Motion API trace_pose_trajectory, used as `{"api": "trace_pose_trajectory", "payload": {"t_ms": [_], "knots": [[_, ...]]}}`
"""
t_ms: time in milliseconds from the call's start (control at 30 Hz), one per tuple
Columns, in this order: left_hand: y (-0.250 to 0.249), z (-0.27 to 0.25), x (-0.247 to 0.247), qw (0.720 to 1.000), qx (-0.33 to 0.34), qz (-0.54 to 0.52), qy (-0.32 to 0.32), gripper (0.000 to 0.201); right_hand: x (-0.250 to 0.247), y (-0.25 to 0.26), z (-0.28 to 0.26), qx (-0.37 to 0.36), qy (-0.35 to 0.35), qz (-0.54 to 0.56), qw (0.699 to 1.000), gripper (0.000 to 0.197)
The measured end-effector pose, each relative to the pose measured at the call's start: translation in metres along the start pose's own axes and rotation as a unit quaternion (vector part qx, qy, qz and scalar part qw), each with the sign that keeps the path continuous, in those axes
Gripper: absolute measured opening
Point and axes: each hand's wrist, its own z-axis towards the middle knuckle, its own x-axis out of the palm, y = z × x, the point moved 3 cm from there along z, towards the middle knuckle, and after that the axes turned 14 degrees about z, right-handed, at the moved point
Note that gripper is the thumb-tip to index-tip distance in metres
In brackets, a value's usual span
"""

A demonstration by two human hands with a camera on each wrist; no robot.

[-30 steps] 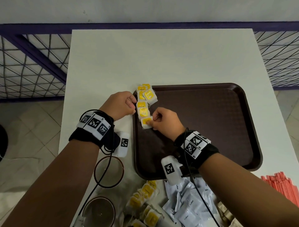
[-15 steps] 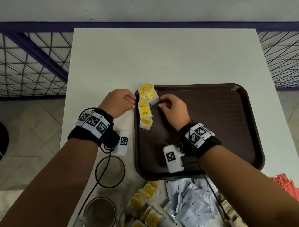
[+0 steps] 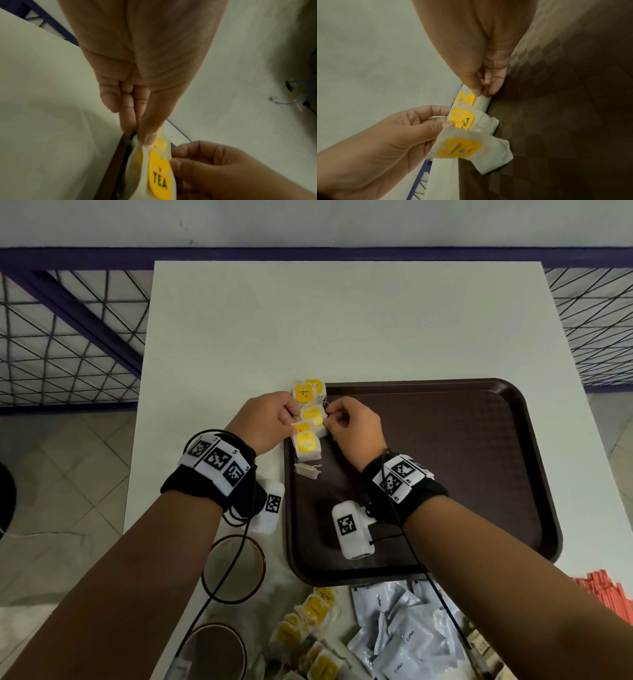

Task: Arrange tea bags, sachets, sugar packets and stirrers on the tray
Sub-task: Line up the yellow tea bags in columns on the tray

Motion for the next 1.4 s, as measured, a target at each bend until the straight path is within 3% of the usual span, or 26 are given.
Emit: {"api": "trace_pose_trajectory", "payload": {"t_ms": [300,433,600,700,833,1067,1200,1400], "knots": [[0.0,-0.008,-0.002,0.999,0.002,-0.024,0.037,0.017,0.002,-0.003,-0.006,0.072,0.028,0.058,0.995,0.013],[-0.002,-0.008,-0.004,1.0,0.019,-0.014,0.006,0.016,0.002,0.001,-0.008,0.048,0.033,0.042,0.997,0.014],[0.002,-0.001,-0.009,0.999,0.028,0.024,-0.033,0.033,0.003,0.006,-0.003,0.019,0.043,0.059,0.997,0.024],[0.004,0.004,-0.011,0.997,0.008,0.009,-0.078,0.028,0.003,0.016,-0.001,-0.022,0.063,0.056,0.996,0.022],[0.003,0.009,-0.007,0.998,0.007,-0.045,-0.043,0.025,0.005,0.017,0.001,-0.04,0.081,0.058,0.994,0.02],[0.0,0.013,-0.006,0.995,0.006,-0.007,-0.097,0.008,0.002,0.007,-0.004,0.009,0.037,0.064,0.997,0.027],[0.001,0.015,-0.006,0.995,-0.004,-0.045,-0.085,0.007,0.005,0.003,-0.009,0.034,0.035,0.074,0.996,0.018],[0.002,0.016,-0.007,0.996,-0.004,-0.011,-0.089,0.011,0.011,0.005,-0.012,0.018,0.052,0.059,0.997,0.011]]}}
